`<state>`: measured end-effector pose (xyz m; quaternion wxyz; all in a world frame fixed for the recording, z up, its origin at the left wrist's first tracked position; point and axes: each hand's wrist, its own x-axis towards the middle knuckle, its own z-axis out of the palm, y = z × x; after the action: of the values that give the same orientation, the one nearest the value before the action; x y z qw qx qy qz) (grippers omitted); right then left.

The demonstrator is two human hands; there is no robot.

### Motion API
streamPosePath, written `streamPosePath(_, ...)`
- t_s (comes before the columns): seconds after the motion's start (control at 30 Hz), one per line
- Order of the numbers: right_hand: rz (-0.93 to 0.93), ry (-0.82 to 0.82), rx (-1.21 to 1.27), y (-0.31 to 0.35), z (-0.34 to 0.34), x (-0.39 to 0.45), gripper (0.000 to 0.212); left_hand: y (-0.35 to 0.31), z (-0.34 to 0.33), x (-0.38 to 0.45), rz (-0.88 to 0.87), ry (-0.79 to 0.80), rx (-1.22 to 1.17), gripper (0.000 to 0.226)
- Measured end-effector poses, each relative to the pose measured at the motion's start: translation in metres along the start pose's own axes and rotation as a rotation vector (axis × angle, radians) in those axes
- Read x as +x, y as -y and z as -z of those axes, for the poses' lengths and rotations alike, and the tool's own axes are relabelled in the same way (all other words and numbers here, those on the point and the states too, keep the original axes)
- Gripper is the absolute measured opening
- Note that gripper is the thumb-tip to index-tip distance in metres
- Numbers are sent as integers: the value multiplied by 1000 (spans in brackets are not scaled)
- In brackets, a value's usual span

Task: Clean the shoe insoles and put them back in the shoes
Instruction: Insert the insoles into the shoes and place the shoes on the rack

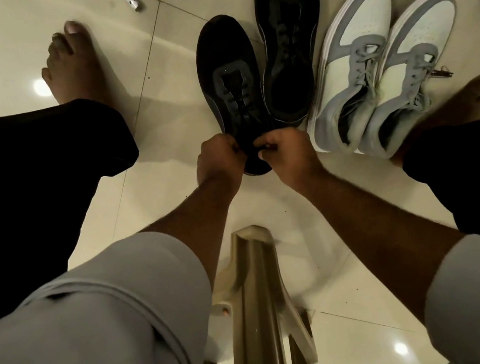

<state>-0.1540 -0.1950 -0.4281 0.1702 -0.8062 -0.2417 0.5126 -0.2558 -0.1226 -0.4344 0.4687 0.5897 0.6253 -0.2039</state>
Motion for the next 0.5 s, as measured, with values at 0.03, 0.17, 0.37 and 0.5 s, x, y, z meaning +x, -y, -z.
streamPosePath(0.03,6,-73,38,-3,-3,-2,22,1,-1,0,3,-4,-26,7)
streamPosePath(0.17,3,-285,183,-6,-18,0,29,12,-4,-1,-118,18,-216,22)
streamPosePath(0.37,-35,-273,277,-6,-30,14,17,13,2,-7,-311,52,-46,32)
streamPosePath(0.5,88,-131,81,-18,-37,-10,24,9,-3,-7,-289,24,149,29)
